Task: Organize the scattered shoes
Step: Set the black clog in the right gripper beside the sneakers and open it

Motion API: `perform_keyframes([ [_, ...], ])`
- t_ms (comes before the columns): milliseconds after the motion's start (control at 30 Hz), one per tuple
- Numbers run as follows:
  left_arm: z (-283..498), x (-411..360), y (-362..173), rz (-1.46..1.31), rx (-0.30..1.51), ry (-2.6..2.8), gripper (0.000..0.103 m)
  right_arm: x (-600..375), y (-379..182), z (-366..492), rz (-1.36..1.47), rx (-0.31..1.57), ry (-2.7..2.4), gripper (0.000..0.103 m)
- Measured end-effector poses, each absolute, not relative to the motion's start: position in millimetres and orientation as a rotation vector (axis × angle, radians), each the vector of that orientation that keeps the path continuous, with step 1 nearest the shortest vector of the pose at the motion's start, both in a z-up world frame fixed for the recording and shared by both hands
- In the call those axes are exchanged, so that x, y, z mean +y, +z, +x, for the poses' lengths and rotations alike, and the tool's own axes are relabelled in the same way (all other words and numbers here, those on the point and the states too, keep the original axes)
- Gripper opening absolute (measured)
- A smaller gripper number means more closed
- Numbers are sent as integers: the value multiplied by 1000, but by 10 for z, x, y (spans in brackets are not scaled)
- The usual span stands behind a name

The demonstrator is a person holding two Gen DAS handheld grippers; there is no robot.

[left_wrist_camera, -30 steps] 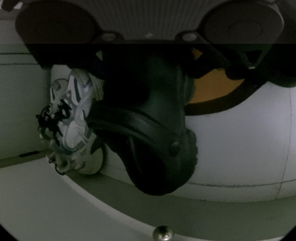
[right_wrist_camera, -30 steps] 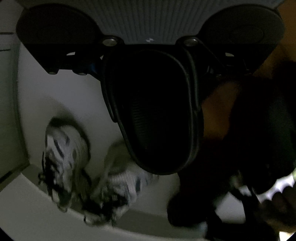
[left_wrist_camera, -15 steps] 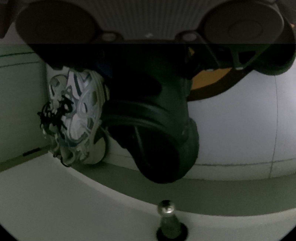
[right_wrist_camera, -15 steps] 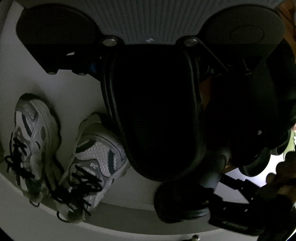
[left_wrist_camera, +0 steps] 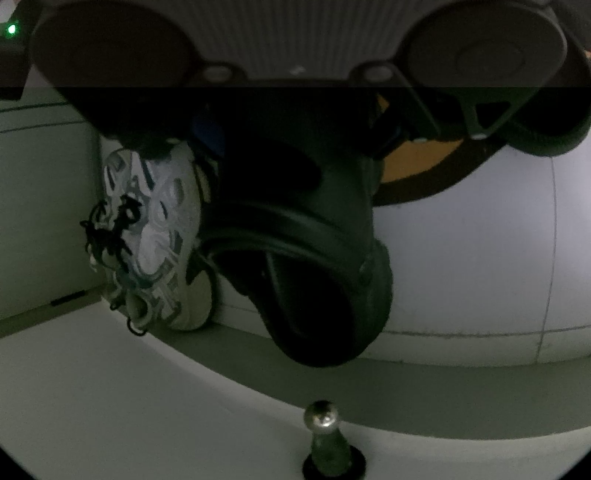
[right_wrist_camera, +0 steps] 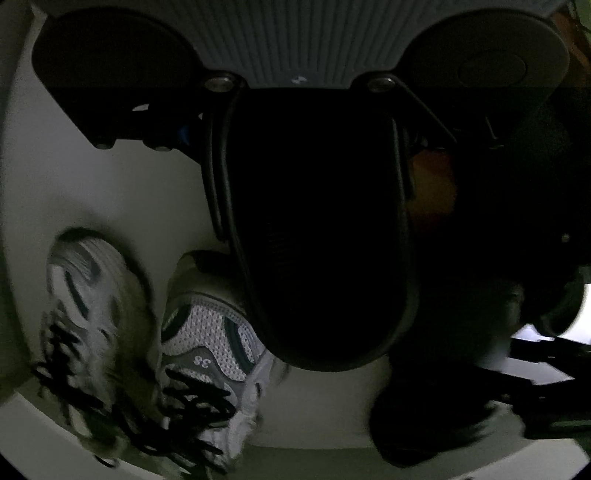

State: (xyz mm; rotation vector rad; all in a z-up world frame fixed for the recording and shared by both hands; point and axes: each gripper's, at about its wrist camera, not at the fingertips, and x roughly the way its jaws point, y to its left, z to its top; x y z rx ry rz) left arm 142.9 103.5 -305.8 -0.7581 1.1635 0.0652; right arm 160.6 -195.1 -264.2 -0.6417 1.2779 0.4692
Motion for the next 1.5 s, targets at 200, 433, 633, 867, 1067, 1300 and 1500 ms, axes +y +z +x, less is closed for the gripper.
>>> perform_keyframes([
  [200, 1380, 1049, -3143, -761, 1161, 65, 86, -1911, -2599, 1566, -650, 1273, 440, 95],
  [433, 1374, 1081, -3150, -782, 1156, 62, 85, -1536, -2572, 1681, -622, 1270, 455, 96],
  [633, 1315, 1141, -3163, -819, 1140, 64, 85, -1170, -2595, 1974, -628, 1243, 443, 96],
  [867, 1291, 1142, -3161, -826, 1122, 74, 84, -894, -2696, 2154, -603, 1251, 432, 95],
  [1067, 1270, 1407, -3218, -846, 1123, 209, 70, -690, -2716, 2118, -619, 1213, 452, 95],
  [1300, 1304, 1485, -3270, -942, 1127, 148, 59, -608, -2743, 2112, -574, 1149, 419, 103],
  [1500, 1301, 1491, -3221, -942, 1097, 105, 63, -567, -2483, 1921, -538, 1060, 453, 103],
])
